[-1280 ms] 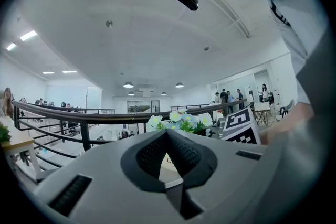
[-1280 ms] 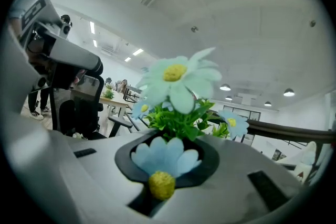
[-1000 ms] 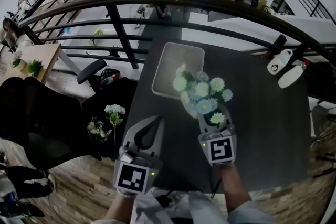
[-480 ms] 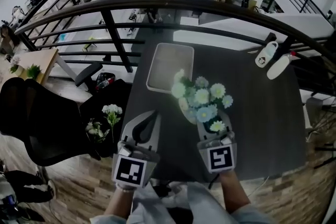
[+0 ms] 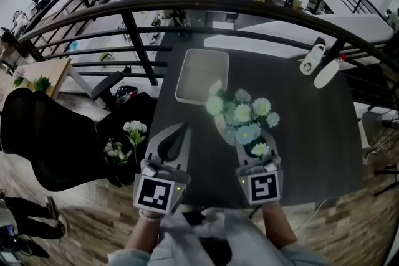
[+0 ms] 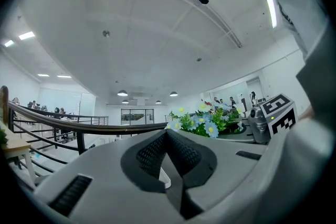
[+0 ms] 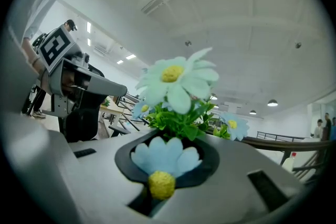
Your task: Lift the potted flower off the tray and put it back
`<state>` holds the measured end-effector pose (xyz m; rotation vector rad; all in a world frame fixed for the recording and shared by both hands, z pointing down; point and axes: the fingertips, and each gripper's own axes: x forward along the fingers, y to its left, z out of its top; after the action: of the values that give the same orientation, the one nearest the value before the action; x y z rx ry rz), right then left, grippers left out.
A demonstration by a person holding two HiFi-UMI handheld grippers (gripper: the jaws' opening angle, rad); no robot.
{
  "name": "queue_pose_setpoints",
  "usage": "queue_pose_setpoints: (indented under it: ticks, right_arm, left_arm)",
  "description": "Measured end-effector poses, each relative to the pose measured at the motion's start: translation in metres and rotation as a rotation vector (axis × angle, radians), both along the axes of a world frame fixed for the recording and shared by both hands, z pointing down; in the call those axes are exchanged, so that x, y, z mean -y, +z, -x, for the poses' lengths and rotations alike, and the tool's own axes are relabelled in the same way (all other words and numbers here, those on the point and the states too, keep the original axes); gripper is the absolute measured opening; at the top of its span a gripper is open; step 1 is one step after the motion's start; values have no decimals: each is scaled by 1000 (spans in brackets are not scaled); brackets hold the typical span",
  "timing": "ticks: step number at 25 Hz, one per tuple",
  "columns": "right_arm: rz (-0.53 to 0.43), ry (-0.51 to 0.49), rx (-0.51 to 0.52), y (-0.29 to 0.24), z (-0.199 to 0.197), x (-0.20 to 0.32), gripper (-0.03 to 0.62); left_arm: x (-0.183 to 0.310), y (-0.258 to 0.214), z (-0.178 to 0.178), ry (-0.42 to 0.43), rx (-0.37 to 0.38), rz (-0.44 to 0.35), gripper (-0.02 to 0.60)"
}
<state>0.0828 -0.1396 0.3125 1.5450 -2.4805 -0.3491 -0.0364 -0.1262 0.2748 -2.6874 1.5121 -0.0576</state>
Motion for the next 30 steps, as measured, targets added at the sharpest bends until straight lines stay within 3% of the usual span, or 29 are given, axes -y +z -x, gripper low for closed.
queue_pose_setpoints:
  ticks: [30]
  right_arm:
    - [-15,-8,0,-7,8,-14,63]
  left_arm:
    - [-3,-5,8,-7,-29,-28,0]
